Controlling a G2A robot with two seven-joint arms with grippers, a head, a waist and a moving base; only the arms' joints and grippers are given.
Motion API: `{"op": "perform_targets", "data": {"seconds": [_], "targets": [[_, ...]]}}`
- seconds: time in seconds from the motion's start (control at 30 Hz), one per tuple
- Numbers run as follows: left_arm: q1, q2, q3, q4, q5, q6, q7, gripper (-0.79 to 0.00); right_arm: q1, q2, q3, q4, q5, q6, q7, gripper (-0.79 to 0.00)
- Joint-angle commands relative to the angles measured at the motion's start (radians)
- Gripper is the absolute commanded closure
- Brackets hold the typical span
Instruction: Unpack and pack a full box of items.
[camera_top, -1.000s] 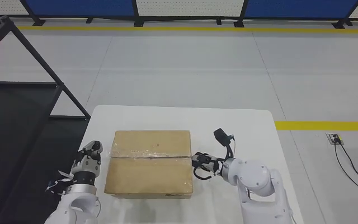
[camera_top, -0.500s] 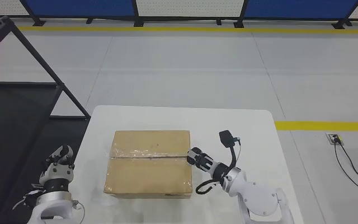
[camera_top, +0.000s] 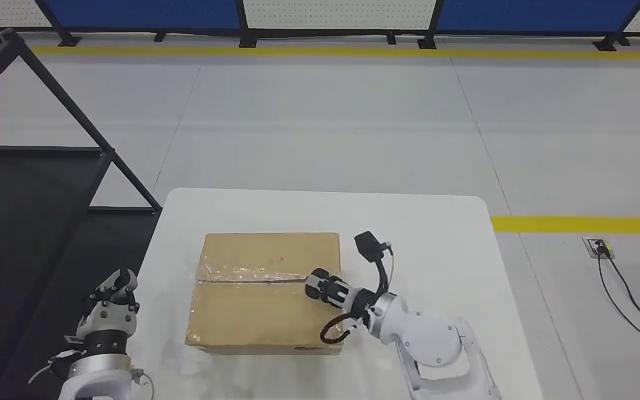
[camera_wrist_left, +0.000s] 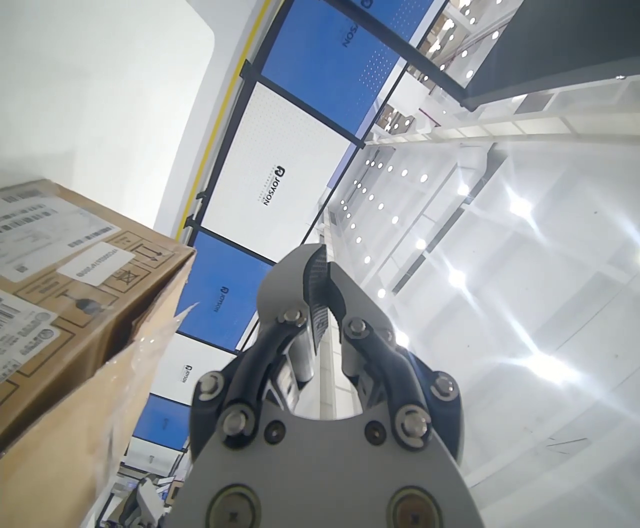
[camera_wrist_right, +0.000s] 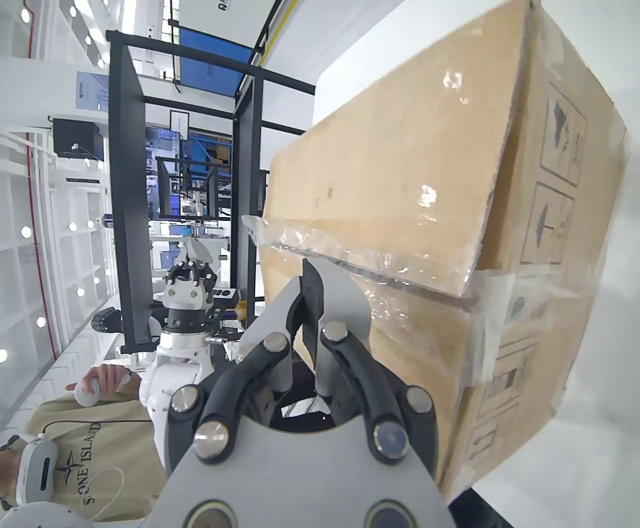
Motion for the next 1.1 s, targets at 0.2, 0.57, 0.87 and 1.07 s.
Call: {"op": "perform_targets", "data": {"seconds": [0.2, 0.57, 0.87, 1.07], "targets": [[0.008, 0.002, -0.026, 0.000, -0.011, -0.002, -0.015, 0.000, 0.190, -0.036, -0.139, 0.288, 0.141, 0.084, -0.111, 0.000], [0.030, 0.004, -0.075, 0.012, -0.052, -0.004, -0.035, 0.000, 0.332, -0.080, -0.281, 0.457, 0.258, 0.098, -0.207, 0.000], [0.051, 0.004, -0.108, 0.019, -0.087, -0.014, -0.058, 0.000, 0.435, -0.129, -0.418, 0.561, 0.274, 0.118, -0.320, 0.000], [0.077, 0.004, -0.131, 0.015, -0.122, -0.019, -0.093, 0.000, 0.516, -0.168, -0.476, 0.654, 0.310, 0.143, -0.377, 0.000]]}}
